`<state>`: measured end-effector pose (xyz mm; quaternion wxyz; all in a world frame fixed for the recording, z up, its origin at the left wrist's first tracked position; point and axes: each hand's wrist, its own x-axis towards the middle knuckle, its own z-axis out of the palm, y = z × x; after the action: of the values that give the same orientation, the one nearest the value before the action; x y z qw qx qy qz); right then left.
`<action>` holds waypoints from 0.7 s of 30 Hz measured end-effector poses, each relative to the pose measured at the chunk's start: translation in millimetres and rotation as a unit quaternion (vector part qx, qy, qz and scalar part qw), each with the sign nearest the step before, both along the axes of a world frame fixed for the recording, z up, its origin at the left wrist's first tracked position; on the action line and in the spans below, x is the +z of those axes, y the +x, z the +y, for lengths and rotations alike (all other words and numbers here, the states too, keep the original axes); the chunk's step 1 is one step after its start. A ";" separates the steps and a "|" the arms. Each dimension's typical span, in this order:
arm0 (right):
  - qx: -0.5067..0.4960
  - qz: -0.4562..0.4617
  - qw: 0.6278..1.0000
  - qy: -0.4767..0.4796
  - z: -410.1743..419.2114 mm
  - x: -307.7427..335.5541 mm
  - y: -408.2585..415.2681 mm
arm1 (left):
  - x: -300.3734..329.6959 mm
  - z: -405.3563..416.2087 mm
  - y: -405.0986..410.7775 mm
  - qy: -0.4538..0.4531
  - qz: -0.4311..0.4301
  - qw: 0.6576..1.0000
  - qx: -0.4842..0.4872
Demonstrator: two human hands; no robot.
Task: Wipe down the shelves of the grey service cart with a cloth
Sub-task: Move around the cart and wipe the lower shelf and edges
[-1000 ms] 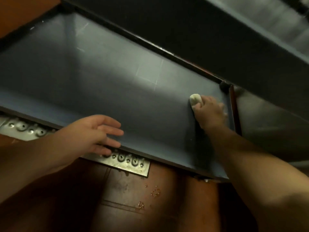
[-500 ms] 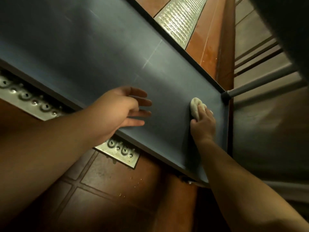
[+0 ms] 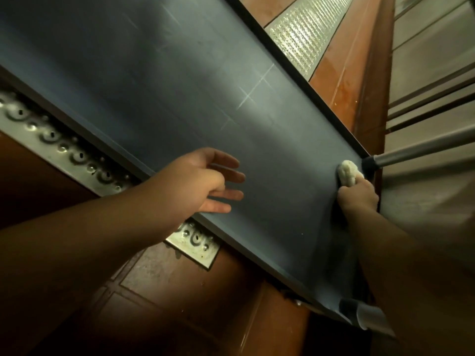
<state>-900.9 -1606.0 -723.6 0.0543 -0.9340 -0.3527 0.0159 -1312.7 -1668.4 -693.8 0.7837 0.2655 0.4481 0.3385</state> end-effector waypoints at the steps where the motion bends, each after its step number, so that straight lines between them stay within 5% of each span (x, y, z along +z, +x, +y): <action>1: -0.020 -0.003 1.000 -0.017 -3.3 0.5 4.6 | 0.4 -0.5 -0.6 -0.001 0.003 1.000 -0.001; 10: -0.001 -0.029 0.997 -0.075 -47.6 4.5 3.0 | 16.9 -8.8 -9.1 0.027 0.016 0.999 -0.026; 21: -0.046 0.075 0.994 -0.071 -124.3 7.2 -50.5 | 52.3 -39.0 -11.4 0.063 0.025 0.994 -0.090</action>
<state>-951.4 -1730.4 -716.3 0.0146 -0.9468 -0.3026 0.1090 -1324.1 -1707.4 -641.6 0.7811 0.3620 0.4199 0.2873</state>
